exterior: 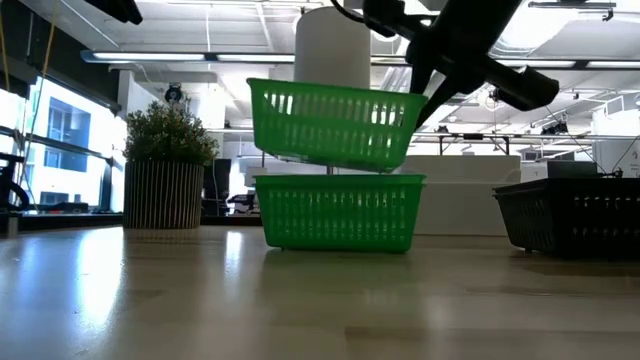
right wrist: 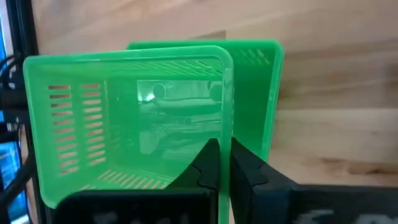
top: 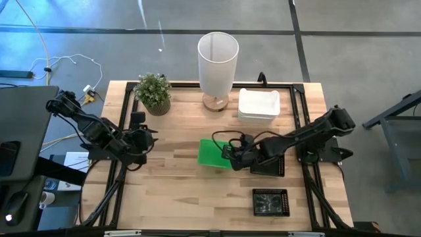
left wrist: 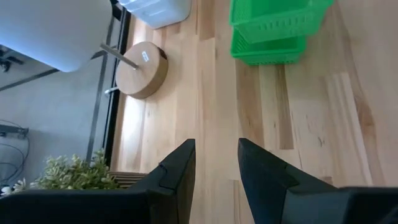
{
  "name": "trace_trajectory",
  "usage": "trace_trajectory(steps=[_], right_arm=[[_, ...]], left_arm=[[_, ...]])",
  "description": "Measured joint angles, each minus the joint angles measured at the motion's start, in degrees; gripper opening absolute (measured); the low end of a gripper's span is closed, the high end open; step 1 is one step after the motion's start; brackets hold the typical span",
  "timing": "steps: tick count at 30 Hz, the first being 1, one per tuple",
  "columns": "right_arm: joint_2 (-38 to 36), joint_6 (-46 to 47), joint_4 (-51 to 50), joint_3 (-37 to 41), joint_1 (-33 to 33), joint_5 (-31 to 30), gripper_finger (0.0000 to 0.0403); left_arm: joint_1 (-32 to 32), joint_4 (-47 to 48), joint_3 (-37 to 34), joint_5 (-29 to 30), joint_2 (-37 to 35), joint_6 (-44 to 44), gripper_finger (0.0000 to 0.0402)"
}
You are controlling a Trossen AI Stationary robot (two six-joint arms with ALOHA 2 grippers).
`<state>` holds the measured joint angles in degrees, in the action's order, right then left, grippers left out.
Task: Stack baskets by color
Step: Stack the green bin on top of the stacked green bins
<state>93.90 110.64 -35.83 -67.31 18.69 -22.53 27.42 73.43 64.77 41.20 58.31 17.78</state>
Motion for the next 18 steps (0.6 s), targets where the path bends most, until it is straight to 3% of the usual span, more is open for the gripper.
trace_trajectory(steps=[18], right_arm=[[0.66,-2.4,-7.66,0.0,-2.22,2.21,0.0]], left_arm=[[0.0,0.04,0.02,-0.1,-2.76,-0.6,0.0107]])
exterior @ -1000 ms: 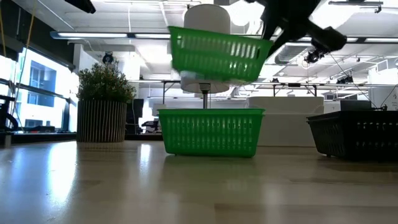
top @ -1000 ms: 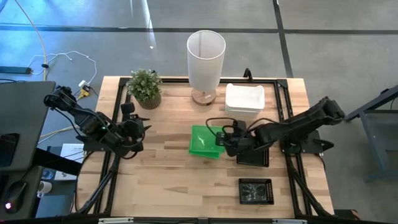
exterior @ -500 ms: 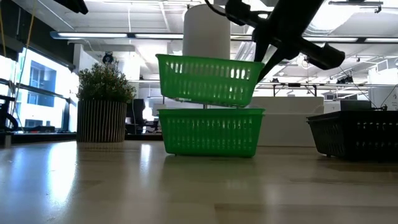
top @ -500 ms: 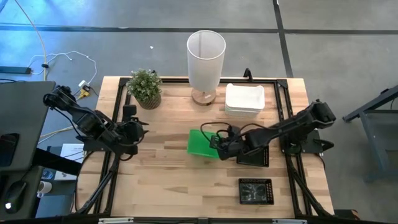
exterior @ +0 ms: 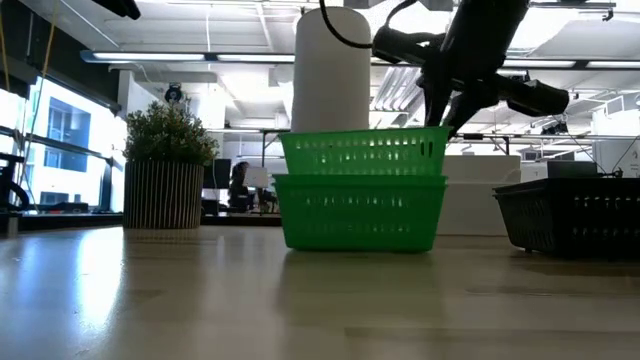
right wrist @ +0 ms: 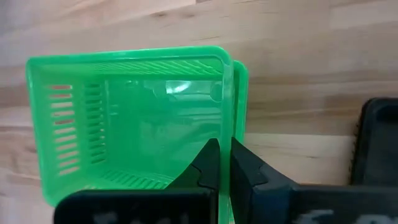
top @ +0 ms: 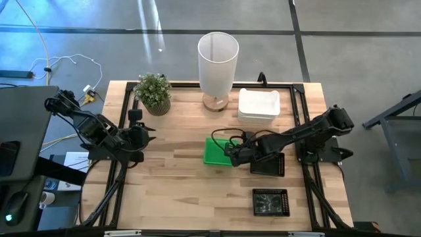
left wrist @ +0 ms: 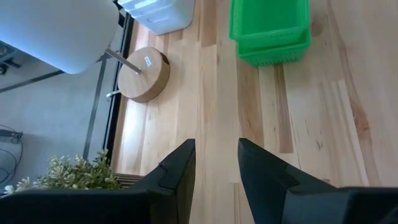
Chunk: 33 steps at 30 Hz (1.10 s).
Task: Stack baskets by color
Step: Stack the green bin on top of the stacked green bins, then stack the black bin on top of the stacked black bins
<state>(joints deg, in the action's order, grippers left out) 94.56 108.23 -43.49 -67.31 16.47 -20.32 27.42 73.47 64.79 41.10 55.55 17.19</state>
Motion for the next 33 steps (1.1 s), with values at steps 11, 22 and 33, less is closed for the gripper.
trace_trajectory(steps=[11,22,33], right_arm=[[0.0,-5.28,-2.69,0.0,-0.79,2.43,0.0015],[-0.62,-9.0,-5.4,0.0,-0.76,4.57,0.0098],[-4.7,-18.83,-5.14,-0.07,2.78,6.23,0.0103]], left_arm=[[-0.02,-0.09,0.0,0.01,-0.22,-0.92,0.0107],[-0.02,-0.1,0.0,0.0,-0.22,-0.9,0.0107],[0.0,-0.13,0.0,-0.22,-0.22,-0.68,0.0107]])
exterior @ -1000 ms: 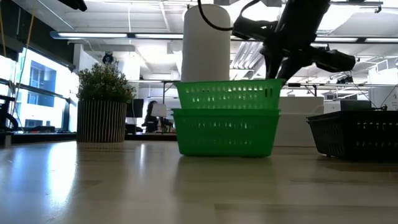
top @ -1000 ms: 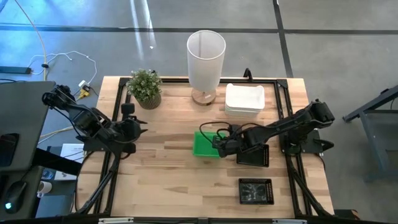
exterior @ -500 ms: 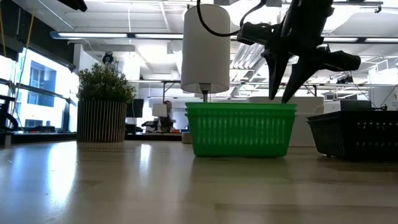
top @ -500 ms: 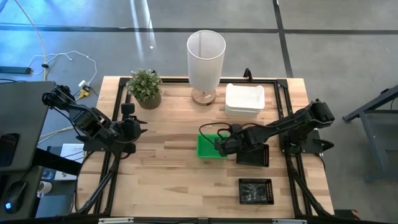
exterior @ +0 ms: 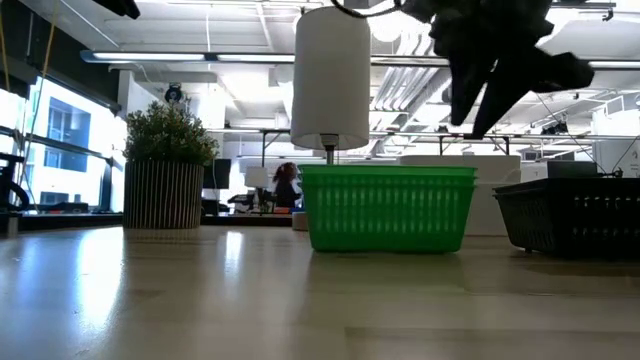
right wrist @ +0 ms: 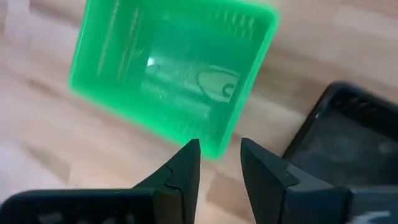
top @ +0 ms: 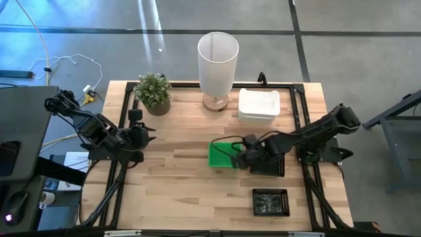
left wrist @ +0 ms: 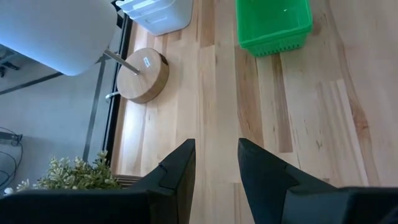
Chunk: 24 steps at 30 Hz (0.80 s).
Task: Stack baskets by color
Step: Stack the black bin on top of the stacked black bins
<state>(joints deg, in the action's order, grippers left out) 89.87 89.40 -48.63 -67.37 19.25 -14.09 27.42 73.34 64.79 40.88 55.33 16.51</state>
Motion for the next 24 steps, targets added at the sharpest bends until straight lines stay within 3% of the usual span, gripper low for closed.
trace_trajectory(steps=[8,17,24], right_arm=[[-0.66,-11.12,3.54,-0.04,4.14,7.4,0.0103],[-0.66,-19.78,5.52,-0.04,10.2,9.16,0.0103],[-0.66,-24.54,2.7,-0.04,14.38,17.12,0.0103]], left_arm=[[-0.02,0.0,0.0,-1.37,0.02,7.09,0.0107],[-0.02,0.0,0.0,-1.93,0.0,16.88,0.0107],[0.0,-0.01,0.0,-4.96,0.0,24.14,0.0107]])
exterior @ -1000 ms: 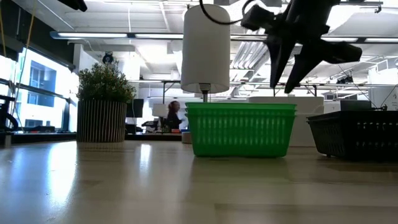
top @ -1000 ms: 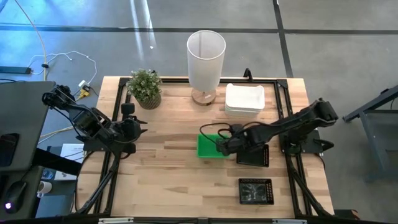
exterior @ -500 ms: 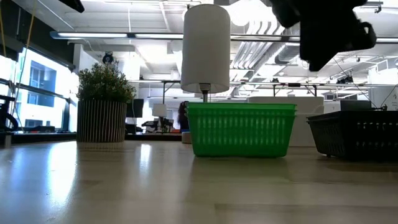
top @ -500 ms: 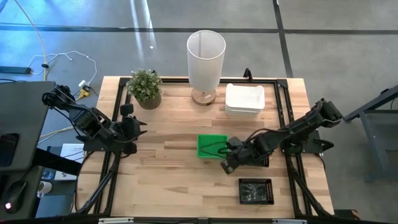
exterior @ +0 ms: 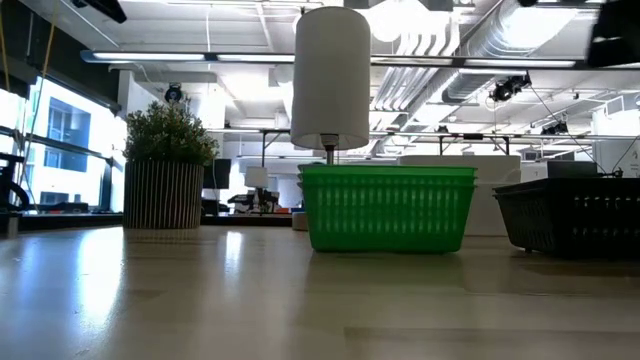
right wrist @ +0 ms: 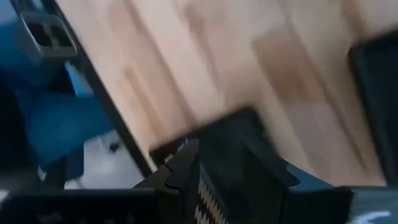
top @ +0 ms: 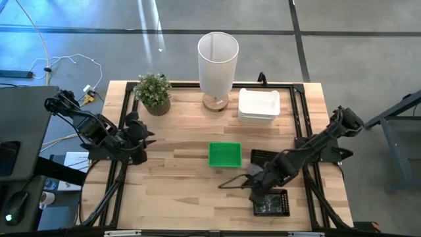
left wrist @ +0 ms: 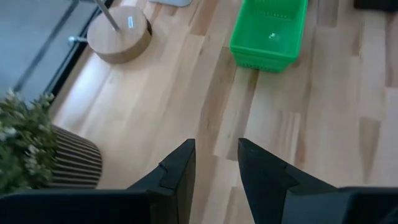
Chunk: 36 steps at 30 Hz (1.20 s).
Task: Stack baskets by color
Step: Stack the black bin on top of the stacked black bins
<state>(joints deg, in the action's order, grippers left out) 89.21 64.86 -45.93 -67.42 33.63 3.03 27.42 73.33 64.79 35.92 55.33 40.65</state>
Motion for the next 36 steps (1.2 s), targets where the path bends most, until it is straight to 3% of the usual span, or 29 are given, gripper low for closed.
trace_trajectory(steps=[6,13,22,30,36], right_arm=[[0.02,-0.14,-6.14,0.0,2.6,4.89,0.0103],[0.04,-4.97,-10.2,0.0,6.26,2.8,0.0103],[0.07,-6.93,-10.21,0.0,10.81,-7.32,0.0103],[0.11,-6.87,-9.85,0.43,11.53,-9.91,0.0103],[0.15,-6.85,-5.65,5.43,11.53,-9.88,0.0103]], left_arm=[[0.0,-0.01,0.0,-0.81,0.02,5.17,0.0106],[0.0,-0.01,0.0,-0.81,0.02,7.84,0.0107],[-0.02,-0.01,0.0,-0.81,0.02,7.79,0.0107],[0.0,0.0,0.0,-0.78,0.07,8.29,0.0106],[0.0,0.01,0.0,-0.78,0.07,8.67,0.0107]])
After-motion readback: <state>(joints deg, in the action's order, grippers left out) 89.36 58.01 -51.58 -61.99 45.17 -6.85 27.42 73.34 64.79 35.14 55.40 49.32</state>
